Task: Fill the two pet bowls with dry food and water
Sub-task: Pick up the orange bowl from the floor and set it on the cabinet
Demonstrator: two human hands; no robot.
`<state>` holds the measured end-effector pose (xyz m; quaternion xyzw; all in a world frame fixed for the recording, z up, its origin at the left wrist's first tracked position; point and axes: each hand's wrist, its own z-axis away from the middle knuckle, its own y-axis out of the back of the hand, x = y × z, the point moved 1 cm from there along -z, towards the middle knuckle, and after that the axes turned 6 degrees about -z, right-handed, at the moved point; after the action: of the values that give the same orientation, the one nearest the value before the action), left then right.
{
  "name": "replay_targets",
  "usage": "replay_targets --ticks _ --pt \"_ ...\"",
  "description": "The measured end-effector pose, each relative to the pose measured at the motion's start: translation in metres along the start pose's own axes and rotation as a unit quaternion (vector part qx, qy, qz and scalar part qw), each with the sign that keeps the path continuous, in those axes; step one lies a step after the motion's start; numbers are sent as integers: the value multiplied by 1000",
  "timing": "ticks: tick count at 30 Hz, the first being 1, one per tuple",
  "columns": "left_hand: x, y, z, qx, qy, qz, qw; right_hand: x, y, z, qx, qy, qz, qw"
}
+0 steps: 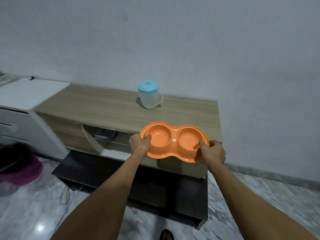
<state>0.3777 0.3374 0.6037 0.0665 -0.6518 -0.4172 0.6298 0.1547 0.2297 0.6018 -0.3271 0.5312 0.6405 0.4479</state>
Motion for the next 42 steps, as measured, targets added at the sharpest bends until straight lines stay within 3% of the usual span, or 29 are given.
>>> replay_targets --ticks 8,20,30,42 --pt "-41 67 -138 48 32 -20 998 -51 -162 -9 -42 12 -13 999" --pt "-80 118 -326 30 45 -53 997 -117 -343 -33 -61 -21 43 997" --pt "-95 112 -441 -61 7 -103 993 -142 -435 -63 15 -35 57 998" --pt "-101 102 -496 -120 -14 -180 976 -136 -469 -63 94 -56 103 989"
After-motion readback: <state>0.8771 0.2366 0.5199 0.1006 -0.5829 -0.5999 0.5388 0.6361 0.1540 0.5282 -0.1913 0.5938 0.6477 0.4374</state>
